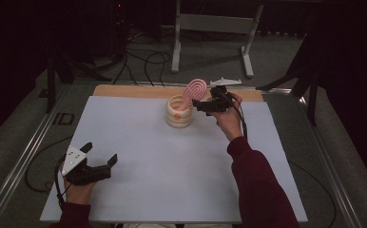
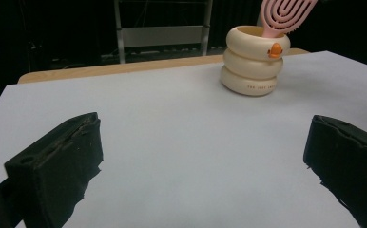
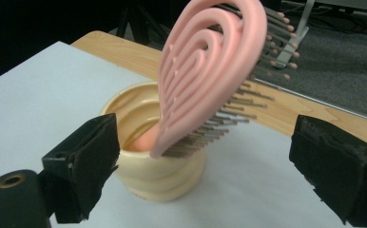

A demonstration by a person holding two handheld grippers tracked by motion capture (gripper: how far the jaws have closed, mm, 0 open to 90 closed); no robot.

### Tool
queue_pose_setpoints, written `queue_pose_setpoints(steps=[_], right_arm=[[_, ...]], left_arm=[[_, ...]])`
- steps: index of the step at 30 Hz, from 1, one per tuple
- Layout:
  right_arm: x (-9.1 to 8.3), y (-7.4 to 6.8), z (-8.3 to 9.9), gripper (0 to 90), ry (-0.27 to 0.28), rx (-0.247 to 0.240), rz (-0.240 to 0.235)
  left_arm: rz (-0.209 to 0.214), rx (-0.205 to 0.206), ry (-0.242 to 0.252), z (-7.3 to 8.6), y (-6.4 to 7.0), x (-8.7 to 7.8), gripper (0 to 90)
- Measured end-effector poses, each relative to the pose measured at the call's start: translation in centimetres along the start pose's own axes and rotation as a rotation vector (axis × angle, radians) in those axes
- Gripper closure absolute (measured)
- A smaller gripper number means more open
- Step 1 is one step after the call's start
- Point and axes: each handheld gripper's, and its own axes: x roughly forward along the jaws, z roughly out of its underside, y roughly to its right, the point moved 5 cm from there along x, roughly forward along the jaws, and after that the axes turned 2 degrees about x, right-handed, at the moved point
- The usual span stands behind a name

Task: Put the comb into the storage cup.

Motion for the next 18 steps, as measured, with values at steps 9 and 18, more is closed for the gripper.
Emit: queue_pose_setpoints(steps=[9,18], right_arm=[[-1.0,0.2,1.2,8.7,0.006,0.0,-0.013],[-3.1,0.9,3.2,8.7,0.021,0.017,-0.004]], left_arm=[[-0.002,-0.002,-0.001,0.1,0.0,0.0,0.0],[-0.007,0.0,0.003,-0.1,-0.1,-0.1,0.0]])
